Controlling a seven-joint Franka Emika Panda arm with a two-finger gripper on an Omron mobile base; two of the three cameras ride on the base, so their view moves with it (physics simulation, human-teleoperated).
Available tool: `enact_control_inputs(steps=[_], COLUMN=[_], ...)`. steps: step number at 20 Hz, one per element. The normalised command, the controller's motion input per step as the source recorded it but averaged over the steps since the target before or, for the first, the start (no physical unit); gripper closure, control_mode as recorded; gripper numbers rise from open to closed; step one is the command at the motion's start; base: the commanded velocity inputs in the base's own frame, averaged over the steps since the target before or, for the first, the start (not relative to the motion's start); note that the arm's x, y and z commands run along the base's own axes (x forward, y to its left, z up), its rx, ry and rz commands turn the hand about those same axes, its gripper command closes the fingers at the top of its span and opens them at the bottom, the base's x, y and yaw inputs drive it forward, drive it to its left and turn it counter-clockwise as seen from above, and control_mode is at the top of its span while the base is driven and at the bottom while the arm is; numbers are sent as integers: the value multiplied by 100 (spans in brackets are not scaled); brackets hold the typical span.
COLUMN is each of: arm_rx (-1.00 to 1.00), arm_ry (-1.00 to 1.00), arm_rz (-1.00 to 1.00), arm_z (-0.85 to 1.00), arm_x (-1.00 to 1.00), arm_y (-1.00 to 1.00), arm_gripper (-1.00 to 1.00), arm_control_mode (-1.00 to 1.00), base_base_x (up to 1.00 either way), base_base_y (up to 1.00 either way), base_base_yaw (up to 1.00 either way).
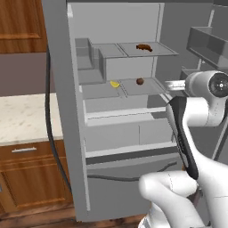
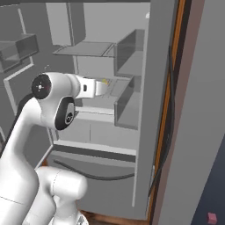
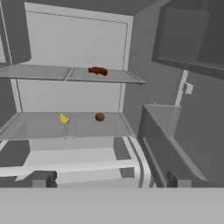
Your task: Open the fridge, remove the apple, lemon wedge, and chicken drumstick, and place them on any counter.
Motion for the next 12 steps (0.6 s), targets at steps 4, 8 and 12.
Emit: enact_control_inputs(steps=[4, 8, 12], arm_rx=[0, 0, 0], arm_ry=[0, 0, 0], arm_rz=[0, 0, 0], arm_z=[0, 0, 0], arm_x=[0, 0, 0], arm_y=[0, 0, 0], arm_gripper=[-100, -100, -100], arm_control_mode=[100, 100, 100], base_base_x=[44, 41, 58], base_base_y=[8, 1, 0], base_base_yaw=[0, 0, 0])
